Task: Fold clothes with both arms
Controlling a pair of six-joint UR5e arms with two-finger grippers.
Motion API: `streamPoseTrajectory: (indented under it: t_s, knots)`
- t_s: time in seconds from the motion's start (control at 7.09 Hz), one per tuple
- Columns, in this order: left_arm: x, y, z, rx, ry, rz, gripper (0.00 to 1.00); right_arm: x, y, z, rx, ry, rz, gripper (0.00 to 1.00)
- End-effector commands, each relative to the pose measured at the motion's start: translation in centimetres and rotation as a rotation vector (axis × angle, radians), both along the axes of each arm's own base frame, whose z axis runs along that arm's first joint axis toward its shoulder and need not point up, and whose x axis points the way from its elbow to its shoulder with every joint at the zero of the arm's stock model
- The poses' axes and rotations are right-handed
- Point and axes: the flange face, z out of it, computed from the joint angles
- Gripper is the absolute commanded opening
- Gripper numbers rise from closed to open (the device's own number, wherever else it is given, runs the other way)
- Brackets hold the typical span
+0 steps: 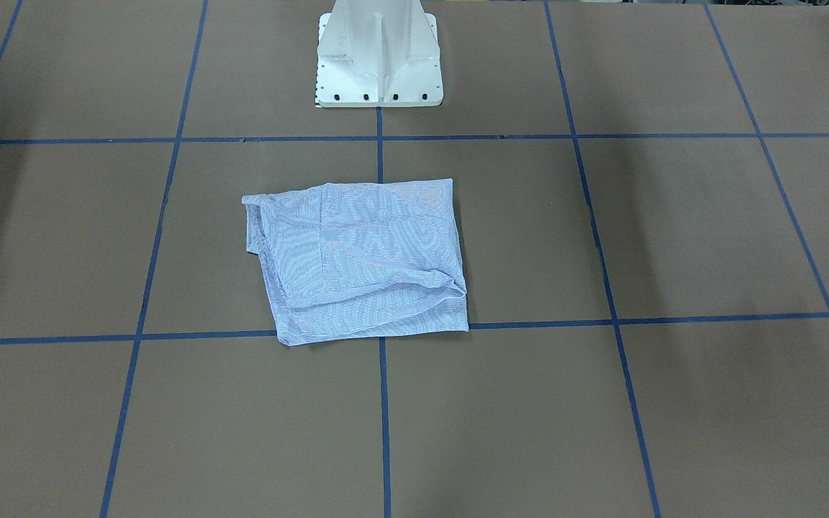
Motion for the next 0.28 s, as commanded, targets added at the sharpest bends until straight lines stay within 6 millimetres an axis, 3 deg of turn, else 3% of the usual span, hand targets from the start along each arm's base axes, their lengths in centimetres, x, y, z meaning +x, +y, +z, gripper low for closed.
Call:
streamPoseTrajectory:
  t_s: [0.0, 0.14]
  knots:
    - [0.00, -0.12, -0.46, 0.009, 0.003, 0.000, 1.00, 0.00, 0.00, 0.02, 0.000, 0.000, 0.000, 1.00]
    - [0.00, -0.12, -0.46, 0.011, 0.003, 0.002, 1.00, 0.00, 0.00, 0.02, 0.000, 0.000, 0.000, 1.00]
